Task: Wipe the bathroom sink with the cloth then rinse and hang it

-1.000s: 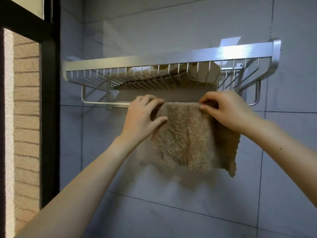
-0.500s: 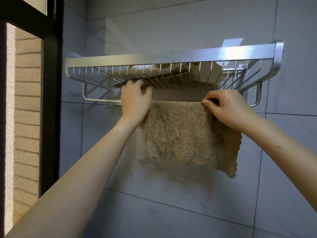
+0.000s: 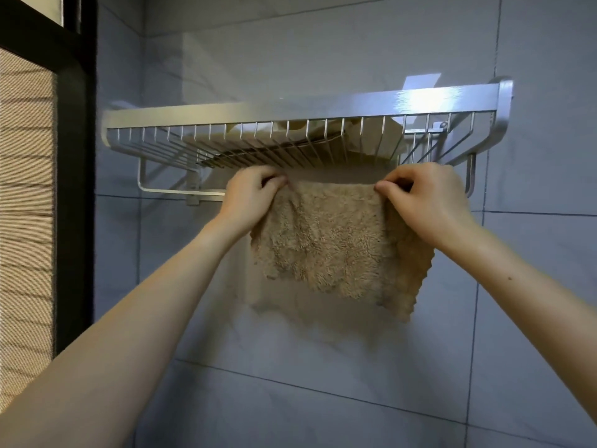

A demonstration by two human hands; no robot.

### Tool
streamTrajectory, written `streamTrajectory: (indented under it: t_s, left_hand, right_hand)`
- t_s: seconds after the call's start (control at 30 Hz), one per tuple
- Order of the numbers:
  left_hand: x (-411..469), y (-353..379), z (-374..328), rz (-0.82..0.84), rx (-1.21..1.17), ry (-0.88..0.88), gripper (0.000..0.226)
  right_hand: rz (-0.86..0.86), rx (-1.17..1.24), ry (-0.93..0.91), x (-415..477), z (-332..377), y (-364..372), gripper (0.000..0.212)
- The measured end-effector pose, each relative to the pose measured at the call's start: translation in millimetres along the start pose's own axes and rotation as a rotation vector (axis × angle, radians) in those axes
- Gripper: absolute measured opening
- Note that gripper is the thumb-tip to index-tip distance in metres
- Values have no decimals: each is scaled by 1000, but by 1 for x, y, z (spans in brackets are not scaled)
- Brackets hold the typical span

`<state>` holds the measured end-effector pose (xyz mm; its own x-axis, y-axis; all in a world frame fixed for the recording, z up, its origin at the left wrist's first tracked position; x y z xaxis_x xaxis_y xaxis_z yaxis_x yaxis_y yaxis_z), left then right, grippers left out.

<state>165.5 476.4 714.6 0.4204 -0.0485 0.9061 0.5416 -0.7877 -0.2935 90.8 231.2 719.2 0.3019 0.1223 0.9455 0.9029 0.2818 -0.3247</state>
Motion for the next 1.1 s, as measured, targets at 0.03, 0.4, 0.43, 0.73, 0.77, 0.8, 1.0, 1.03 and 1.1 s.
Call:
streamTrajectory:
  t_s: [0.03, 0.4, 0.43, 0.73, 0.77, 0.8, 1.0, 1.03, 1.1]
  left_hand:
    - [5, 1, 2, 21, -11, -49, 24]
    - [-22, -14, 1, 64, -39, 88, 19]
    - [-22, -17, 3, 27, -62, 92, 18]
    - [-51, -27, -16, -138, 41, 365, 12]
    - [-53, -24, -15, -115, 65, 372, 15]
    - [-53, -23, -13, -101, 76, 347, 20]
    - [-35, -14, 1, -10, 96, 202, 24]
    - [-33, -10, 3, 23, 107, 183, 25]
    - [-30, -7, -1, 63, 143, 146, 30]
  right_hand:
    - [-43, -41, -12, -1, 3, -1, 21]
    - [184, -50, -174, -13, -3, 2, 24]
    - [184, -28, -158, -13, -5, 0, 23]
    - [322, -75, -118, -6, -13, -4, 27]
    - [355, -103, -112, -6, -13, -2, 28]
    - [380, -135, -113, -7, -12, -1, 29]
    - [259, -158, -156, -8, -7, -10, 24]
    - [287, -158, -127, -7, -10, -7, 24]
    - [384, -181, -66, -3, -13, 1, 26]
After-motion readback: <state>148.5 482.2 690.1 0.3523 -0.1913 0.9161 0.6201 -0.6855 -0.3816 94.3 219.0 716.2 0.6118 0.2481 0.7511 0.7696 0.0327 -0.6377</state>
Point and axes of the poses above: each hand's wrist, its own x-axis towards the middle knuckle, its own y-axis out of the palm, z = x × y, the point moved 7 cm from there along x, towards the middle knuckle, and after that the axes turned 10 degrees about -x, right-handed, at the moved point
